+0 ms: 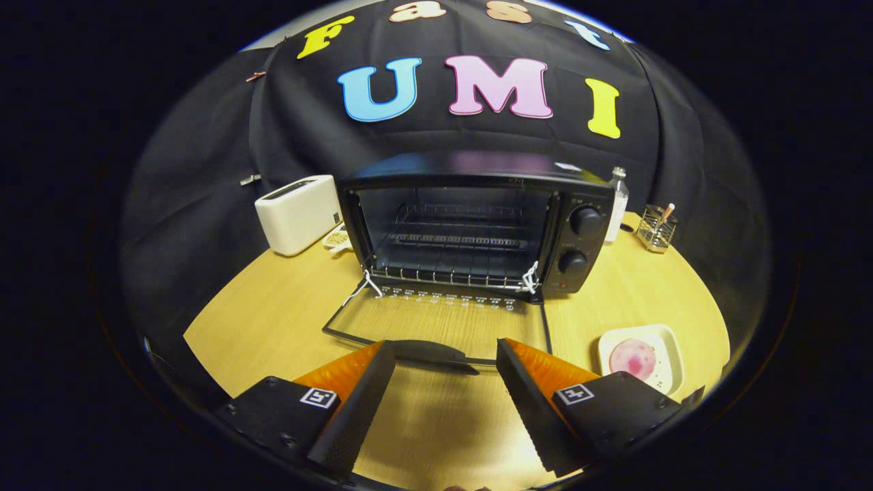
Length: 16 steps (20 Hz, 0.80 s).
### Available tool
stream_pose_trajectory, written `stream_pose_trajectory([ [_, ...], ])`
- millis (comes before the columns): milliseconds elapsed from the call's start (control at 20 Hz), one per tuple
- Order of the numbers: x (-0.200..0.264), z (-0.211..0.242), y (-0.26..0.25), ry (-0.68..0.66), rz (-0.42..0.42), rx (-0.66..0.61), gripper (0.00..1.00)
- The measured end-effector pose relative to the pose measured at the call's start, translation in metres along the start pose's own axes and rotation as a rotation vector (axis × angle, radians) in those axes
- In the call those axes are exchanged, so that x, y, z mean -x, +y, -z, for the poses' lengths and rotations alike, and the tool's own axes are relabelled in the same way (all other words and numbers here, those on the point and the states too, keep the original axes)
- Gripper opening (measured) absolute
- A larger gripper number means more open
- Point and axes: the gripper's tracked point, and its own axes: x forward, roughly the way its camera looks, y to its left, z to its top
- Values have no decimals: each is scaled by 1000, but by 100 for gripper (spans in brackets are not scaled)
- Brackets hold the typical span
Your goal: Open the toaster oven, put the food inside, and close the toaster oven door.
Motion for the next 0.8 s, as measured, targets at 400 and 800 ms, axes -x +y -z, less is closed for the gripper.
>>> stream_pose_trajectory([
  [400,59,-55,-58,-124,21,43,98],
  [800,69,-19,-190,51,185,-29,98],
])
